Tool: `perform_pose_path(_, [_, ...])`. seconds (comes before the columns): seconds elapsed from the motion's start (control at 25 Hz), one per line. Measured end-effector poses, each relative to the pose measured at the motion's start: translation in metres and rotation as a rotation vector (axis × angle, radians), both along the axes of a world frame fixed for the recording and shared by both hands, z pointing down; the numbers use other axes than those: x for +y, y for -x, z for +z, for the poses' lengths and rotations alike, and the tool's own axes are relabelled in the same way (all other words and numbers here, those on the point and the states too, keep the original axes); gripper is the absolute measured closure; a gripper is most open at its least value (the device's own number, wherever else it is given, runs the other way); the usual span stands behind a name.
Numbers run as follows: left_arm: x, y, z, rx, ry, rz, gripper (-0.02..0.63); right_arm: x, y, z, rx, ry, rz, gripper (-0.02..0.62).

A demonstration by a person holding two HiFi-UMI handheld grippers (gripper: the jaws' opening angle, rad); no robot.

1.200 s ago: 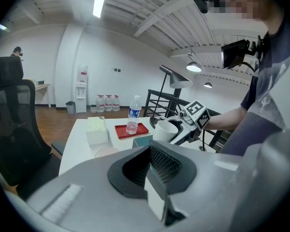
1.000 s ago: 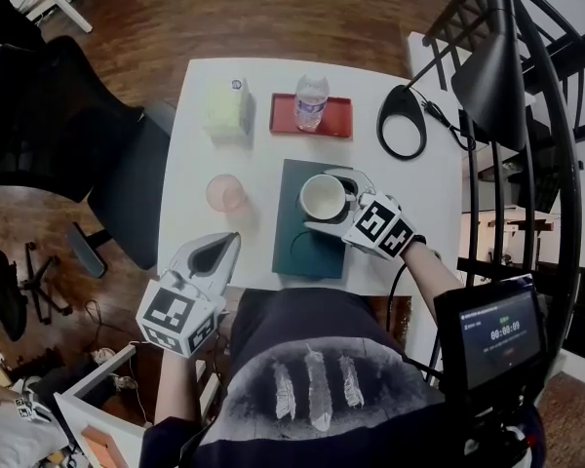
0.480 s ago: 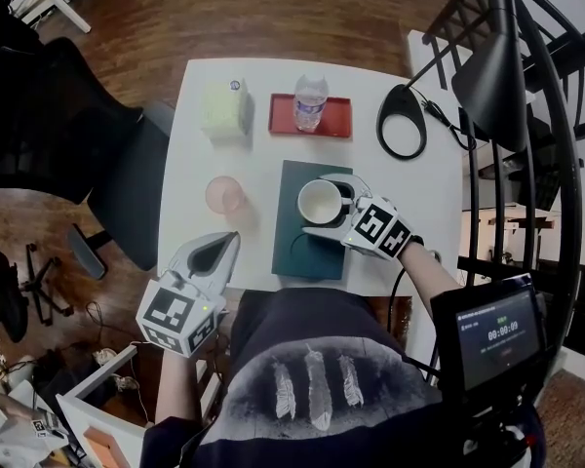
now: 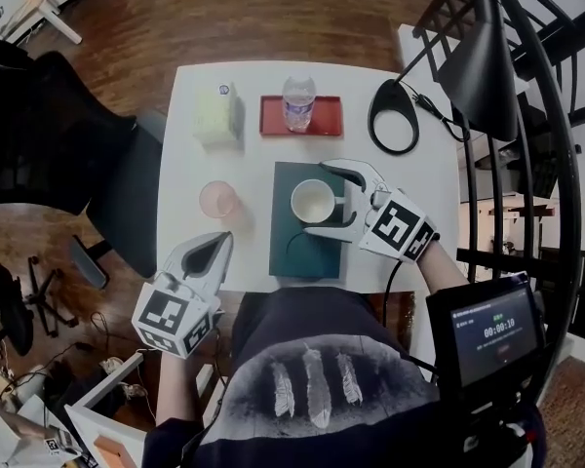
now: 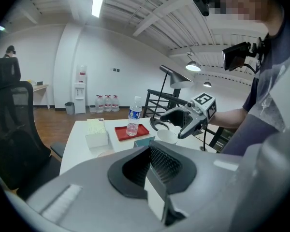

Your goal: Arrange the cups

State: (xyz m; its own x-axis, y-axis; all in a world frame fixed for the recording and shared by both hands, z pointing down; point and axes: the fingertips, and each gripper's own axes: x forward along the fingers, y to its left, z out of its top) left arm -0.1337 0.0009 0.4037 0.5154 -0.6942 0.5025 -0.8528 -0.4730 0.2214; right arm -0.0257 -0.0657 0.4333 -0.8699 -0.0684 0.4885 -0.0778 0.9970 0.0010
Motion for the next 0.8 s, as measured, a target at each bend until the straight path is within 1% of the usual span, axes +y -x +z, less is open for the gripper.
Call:
perform_pose_path(0.12, [-0.002, -0.003, -0.002, 0.001, -0.005, 0.009, 0.591, -0.013, -0.001, -0.045, -0.112, -0.038, 0.04, 0.156])
perform_pose_path(0.28, [-0.004, -0.009, -0.004, 0.002, -0.011, 0.025, 0.591, -0.025, -0.012, -0.094, -0.238, -0.037, 0.102, 0.156])
perform_pose_path(0.36, [-0.005, -0.01, -0.006, -0.001, -0.014, 0.032, 0.591, -0.027, -0.02, -0.106, -0.269, -0.033, 0.125, 0.156])
perform_pose_path(0.44, [-0.005, -0.012, -0.008, -0.003, -0.018, 0.035, 0.591, -0.027, -0.033, -0.106, -0.262, -0.022, 0.149, 0.166])
perform_pose_path(0.48, [-0.005, -0.013, -0.009, -0.005, -0.021, 0.037, 0.591, -0.026, -0.041, -0.103, -0.251, -0.019, 0.166, 0.223])
perform_pose_path(0.52, [-0.005, -0.014, -0.01, -0.006, -0.023, 0.038, 0.591, -0.025, -0.049, -0.1, -0.242, -0.017, 0.188, 0.377])
perform_pose_path(0.56, [-0.006, -0.015, -0.012, -0.006, -0.026, 0.04, 0.591, -0.023, -0.056, -0.095, -0.237, -0.013, 0.215, 0.584])
perform_pose_path(0.64, [-0.007, -0.02, -0.015, -0.004, -0.033, 0.048, 0.591, -0.016, -0.069, -0.083, -0.223, 0.009, 0.257, 0.592])
perform_pose_path(0.8, [-0.013, -0.029, -0.016, -0.003, -0.042, 0.077, 0.591, -0.002, -0.083, -0.058, -0.175, 0.04, 0.3, 0.592])
